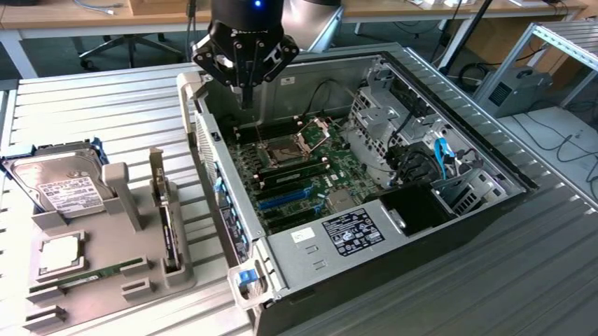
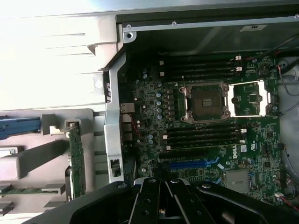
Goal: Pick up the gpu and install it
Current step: 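Reach for the gpu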
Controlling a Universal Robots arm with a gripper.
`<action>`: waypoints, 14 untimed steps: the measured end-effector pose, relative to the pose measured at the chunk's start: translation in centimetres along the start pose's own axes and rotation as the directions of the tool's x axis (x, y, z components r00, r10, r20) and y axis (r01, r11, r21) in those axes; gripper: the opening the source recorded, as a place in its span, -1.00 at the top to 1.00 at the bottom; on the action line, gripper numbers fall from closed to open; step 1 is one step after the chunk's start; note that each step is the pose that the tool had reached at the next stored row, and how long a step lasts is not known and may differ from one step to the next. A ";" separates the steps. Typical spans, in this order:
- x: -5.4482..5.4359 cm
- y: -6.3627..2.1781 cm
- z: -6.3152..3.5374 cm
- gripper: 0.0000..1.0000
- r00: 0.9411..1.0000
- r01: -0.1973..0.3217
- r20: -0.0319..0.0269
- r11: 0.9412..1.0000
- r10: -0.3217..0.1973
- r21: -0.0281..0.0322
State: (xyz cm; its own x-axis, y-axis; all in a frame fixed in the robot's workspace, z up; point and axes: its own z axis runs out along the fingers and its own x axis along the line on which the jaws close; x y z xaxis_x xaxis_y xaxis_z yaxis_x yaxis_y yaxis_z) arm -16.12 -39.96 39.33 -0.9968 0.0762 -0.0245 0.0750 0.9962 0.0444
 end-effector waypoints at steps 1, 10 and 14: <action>0.0 0.00 0.00 0.79 1.000 0.000 0.000 1.000 0.000 0.000; 0.5 -0.04 -0.02 0.79 1.000 0.000 0.000 1.000 0.000 0.000; 0.7 -0.05 -0.02 0.79 1.000 0.000 0.000 1.000 0.000 0.000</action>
State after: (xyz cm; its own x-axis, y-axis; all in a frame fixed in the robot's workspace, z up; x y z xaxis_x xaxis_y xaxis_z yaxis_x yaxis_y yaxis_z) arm -16.83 -39.96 39.33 -0.9968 0.0763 -0.0245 0.0752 0.9962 0.0444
